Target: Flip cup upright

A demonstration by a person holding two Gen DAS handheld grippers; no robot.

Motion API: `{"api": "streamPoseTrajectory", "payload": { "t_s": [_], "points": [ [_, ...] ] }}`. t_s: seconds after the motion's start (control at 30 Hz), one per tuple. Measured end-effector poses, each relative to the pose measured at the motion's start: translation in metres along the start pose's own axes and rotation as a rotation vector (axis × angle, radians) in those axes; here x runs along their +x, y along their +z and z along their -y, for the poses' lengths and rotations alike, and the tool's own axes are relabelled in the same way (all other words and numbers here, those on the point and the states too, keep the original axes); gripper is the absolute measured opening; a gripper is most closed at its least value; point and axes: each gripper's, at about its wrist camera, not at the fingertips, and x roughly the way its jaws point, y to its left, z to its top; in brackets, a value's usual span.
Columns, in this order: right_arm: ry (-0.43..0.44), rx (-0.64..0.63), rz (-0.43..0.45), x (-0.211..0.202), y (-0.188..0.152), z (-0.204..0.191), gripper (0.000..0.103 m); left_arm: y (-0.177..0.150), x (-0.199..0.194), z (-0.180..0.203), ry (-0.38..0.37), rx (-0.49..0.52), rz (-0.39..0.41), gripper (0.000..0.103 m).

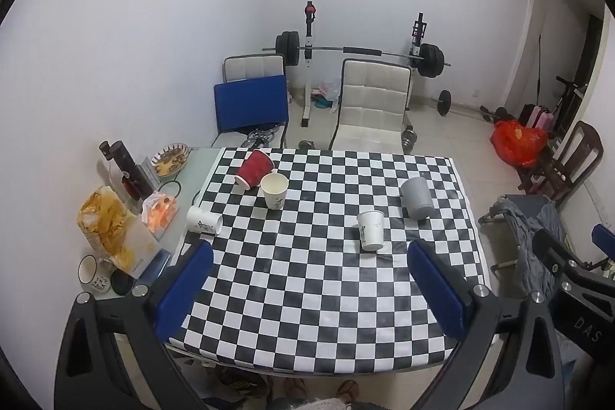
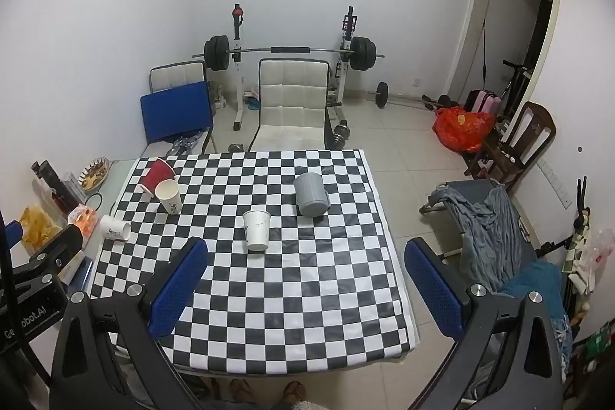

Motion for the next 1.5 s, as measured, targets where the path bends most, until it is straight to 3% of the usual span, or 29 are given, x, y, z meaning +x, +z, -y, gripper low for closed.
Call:
{"api": "streamPoseTrajectory", "payload": {
  "t_s": [1.5],
  "points": [
    [0.009,-0.002,0.004,-0.002,0.003,0.001,0.103,0.01,-0.009,-0.001,-0.002,0.011,0.011,0.103]
  ]
}}
